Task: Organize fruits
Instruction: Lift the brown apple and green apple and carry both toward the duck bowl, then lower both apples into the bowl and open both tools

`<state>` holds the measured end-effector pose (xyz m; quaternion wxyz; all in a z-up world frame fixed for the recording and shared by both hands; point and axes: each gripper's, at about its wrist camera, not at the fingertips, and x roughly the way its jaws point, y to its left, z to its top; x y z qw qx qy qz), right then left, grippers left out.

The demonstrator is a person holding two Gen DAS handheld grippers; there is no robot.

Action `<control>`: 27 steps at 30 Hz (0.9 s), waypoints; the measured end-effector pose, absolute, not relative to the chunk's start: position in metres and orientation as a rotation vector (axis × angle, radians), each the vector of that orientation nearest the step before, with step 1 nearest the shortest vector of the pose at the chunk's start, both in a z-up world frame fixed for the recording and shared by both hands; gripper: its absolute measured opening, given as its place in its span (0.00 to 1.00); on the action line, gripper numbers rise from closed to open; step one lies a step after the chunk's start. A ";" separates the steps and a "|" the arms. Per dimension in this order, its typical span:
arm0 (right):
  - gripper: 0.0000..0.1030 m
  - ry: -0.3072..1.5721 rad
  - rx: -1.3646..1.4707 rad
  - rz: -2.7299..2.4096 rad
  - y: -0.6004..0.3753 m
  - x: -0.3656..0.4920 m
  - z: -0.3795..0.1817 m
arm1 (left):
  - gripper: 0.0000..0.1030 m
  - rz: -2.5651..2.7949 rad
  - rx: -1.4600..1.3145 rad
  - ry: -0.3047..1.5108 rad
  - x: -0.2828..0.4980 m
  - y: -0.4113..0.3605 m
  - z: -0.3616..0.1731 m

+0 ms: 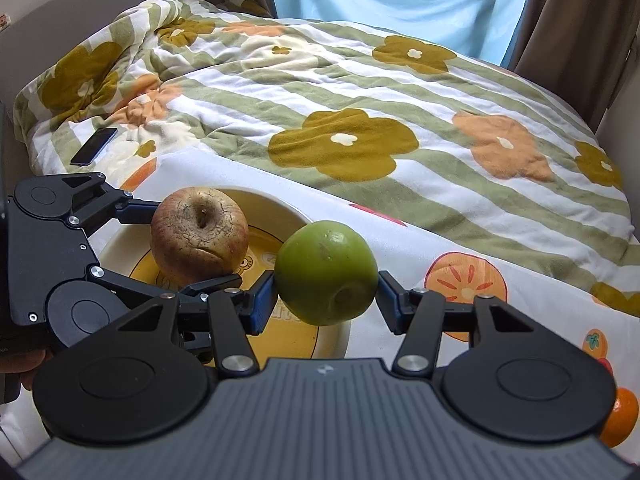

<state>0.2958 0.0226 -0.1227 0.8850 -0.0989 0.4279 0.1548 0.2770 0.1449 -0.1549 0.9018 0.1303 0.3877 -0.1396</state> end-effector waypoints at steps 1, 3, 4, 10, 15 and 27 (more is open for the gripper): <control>0.66 0.893 -0.210 0.323 0.023 0.297 -0.123 | 0.90 -0.295 0.274 0.790 0.275 0.145 -0.153; 0.66 0.899 -0.215 0.327 0.025 0.297 -0.124 | 0.98 -0.299 0.285 0.765 0.271 0.146 -0.148; 0.66 0.901 -0.220 0.331 0.026 0.297 -0.125 | 0.98 -0.298 0.292 0.765 0.269 0.146 -0.146; 0.66 0.904 -0.249 0.363 0.033 0.299 -0.127 | 0.98 -0.286 0.292 0.782 0.255 0.154 -0.142; 0.66 0.874 -0.322 0.413 0.047 0.295 -0.133 | 0.98 -0.262 0.271 0.811 0.245 0.162 -0.146; 0.71 0.819 -0.475 0.466 0.067 0.279 -0.158 | 0.98 -0.264 0.260 0.829 0.234 0.166 -0.153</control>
